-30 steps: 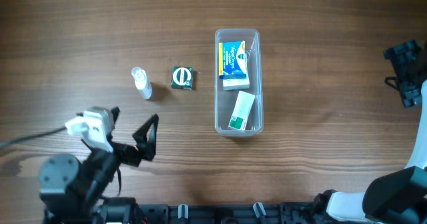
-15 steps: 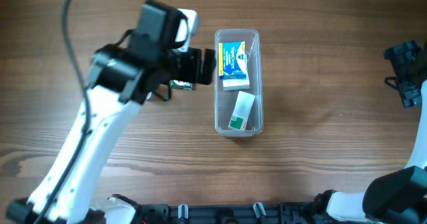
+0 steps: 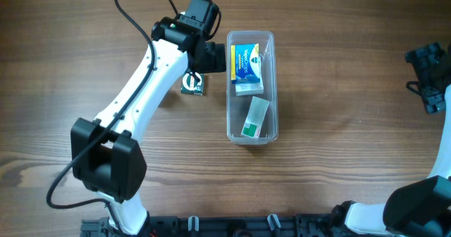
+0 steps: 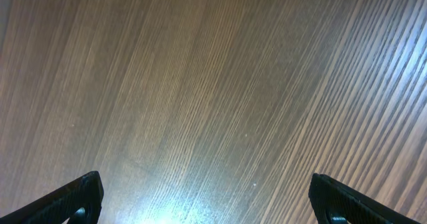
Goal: Pack container
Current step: 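Reach left gripper to the green Zantac box and grasp it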
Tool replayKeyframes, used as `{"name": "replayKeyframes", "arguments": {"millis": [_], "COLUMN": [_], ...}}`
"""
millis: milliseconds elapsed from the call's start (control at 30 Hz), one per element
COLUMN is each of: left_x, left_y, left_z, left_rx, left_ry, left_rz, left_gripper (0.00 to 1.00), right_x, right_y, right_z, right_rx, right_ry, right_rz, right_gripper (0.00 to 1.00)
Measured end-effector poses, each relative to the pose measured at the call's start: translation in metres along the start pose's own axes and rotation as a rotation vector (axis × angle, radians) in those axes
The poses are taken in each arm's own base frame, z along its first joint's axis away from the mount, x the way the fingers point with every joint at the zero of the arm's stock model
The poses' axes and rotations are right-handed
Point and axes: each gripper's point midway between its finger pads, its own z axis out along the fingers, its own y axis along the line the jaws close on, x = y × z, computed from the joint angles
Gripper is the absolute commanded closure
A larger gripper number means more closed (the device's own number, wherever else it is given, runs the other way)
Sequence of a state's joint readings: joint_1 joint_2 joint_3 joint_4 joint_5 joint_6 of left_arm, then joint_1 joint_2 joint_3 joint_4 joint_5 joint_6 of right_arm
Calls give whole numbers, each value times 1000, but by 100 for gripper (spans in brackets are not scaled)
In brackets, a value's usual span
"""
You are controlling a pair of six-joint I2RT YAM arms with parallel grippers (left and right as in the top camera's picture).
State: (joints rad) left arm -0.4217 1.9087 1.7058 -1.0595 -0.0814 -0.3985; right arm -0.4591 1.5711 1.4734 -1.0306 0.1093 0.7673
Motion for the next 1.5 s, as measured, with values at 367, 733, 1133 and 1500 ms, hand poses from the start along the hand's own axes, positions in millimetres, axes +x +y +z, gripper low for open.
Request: {"name": "replayKeyframes", "arguments": {"millis": [367,733,1133,1500], "left_x": [4,20,25,35], "left_y": [29,30,32,35], "left_z": [55,102,114,134], "left_rx": [2,-17,-26,-40], "left_ry": [130,219,246,289], "left_rz": [-27,7,79,88], "left_gripper": [0,0,0,27], "right_x": [0,0,0,-1], "right_y": [0,0,0,1], "right_z": [0,0,0,0], "right_rx": [0,0,0,-2], "right_ry": [0,0,0,-2], "right_rz": [0,0,0,0], "right_gripper": [0,0,0,0]}}
